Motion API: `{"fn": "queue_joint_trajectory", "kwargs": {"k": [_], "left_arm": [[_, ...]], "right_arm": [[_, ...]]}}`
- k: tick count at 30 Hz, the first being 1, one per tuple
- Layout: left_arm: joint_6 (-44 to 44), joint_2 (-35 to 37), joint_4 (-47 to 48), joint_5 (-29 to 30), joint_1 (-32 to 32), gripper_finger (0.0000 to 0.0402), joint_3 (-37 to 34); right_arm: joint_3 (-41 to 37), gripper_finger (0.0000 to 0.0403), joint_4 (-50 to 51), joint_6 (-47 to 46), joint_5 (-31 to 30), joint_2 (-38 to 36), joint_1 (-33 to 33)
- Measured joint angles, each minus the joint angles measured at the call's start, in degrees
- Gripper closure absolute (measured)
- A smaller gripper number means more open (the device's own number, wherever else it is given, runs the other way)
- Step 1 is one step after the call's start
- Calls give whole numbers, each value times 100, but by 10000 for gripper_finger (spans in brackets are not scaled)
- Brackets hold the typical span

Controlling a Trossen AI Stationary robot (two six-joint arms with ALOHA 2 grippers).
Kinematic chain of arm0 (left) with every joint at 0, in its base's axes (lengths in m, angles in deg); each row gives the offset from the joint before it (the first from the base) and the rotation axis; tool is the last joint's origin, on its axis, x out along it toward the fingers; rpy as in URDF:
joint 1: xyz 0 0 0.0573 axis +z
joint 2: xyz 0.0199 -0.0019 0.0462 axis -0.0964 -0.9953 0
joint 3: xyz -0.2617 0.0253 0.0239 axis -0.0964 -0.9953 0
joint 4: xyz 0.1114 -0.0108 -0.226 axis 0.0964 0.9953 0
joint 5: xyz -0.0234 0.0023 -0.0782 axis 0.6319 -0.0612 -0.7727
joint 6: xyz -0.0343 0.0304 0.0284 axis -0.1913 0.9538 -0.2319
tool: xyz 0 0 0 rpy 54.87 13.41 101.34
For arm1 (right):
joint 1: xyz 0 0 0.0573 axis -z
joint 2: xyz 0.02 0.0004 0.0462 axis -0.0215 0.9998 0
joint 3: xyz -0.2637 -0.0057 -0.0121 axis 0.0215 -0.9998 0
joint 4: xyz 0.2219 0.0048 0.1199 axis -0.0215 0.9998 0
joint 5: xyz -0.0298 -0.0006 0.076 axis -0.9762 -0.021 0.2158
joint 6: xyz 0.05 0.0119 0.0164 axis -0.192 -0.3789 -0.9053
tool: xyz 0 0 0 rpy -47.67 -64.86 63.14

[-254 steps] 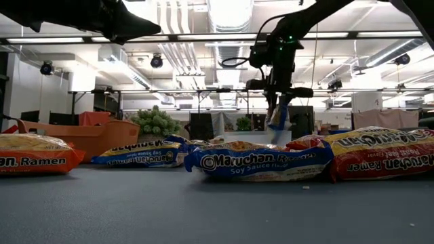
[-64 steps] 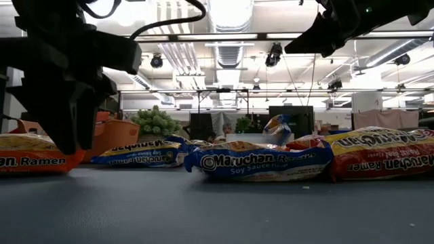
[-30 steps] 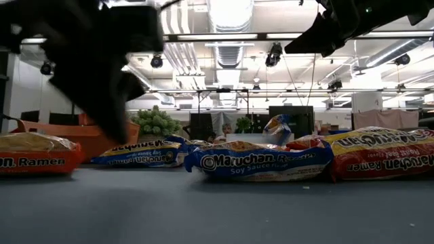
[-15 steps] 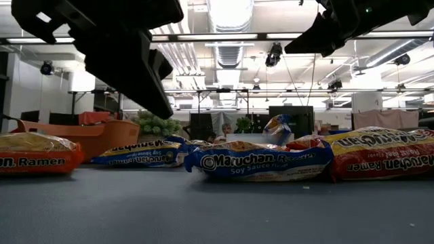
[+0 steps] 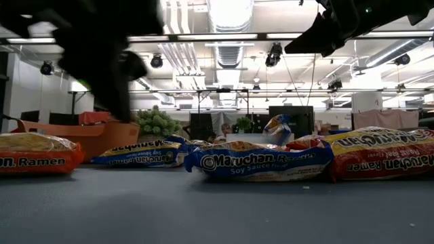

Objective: Sort Maruchan noodles
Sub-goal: Put the orange noodle pack into the orange bin

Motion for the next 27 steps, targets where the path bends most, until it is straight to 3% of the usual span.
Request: {"fn": "queue_joint_trajectory", "kwargs": {"k": [4,8,14,19,24,27], "left_arm": [[-549,159,1892,-75,-78,346,216],[-774,191,2495,-79,-194,350,124],[-908,170,2044,-75,-249,361,-313],[-998,185,1136,10,-246,362,-668],[-568,215,-568,42,-228,362,-572],[-311,286,-782,41,-224,362,-307]], "right_arm": [[0,371,0,25,0,0,0],[0,371,-2,39,0,0,0],[0,371,-2,51,-2,0,0],[0,371,-2,101,-4,2,0],[0,371,-9,101,-7,0,0],[0,371,-27,103,-7,2,0]]}}
